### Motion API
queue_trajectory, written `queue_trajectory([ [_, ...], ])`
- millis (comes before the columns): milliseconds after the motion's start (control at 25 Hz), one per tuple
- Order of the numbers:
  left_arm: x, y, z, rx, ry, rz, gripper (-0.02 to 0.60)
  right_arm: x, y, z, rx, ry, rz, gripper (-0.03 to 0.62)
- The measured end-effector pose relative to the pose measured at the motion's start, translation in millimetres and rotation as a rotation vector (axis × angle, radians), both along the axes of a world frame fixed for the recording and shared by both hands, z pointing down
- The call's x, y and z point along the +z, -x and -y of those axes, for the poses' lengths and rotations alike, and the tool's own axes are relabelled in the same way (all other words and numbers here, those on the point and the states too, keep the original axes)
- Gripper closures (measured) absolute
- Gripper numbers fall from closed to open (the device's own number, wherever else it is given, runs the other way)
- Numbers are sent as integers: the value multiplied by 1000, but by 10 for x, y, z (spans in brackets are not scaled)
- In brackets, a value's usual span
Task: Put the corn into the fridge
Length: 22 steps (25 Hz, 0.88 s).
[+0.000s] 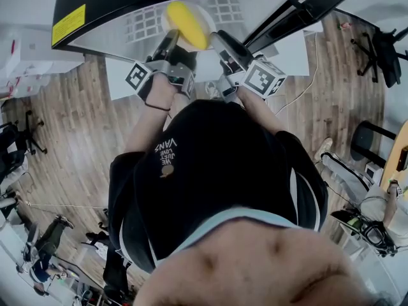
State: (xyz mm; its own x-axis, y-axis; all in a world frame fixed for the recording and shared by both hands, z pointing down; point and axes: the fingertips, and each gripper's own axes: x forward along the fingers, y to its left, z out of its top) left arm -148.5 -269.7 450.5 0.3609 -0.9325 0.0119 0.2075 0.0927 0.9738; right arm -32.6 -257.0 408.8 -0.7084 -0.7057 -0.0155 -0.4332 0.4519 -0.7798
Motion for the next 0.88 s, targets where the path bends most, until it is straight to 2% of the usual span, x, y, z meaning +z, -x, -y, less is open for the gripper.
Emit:
queue_trajectory([
  [400, -21, 10, 19, -25, 2, -16, 508, -56, 67, -239, -12, -197, -270, 387],
  [880, -36, 7, 20, -40, -5, -44, 503, 40, 207, -328, -35, -351, -541, 376],
])
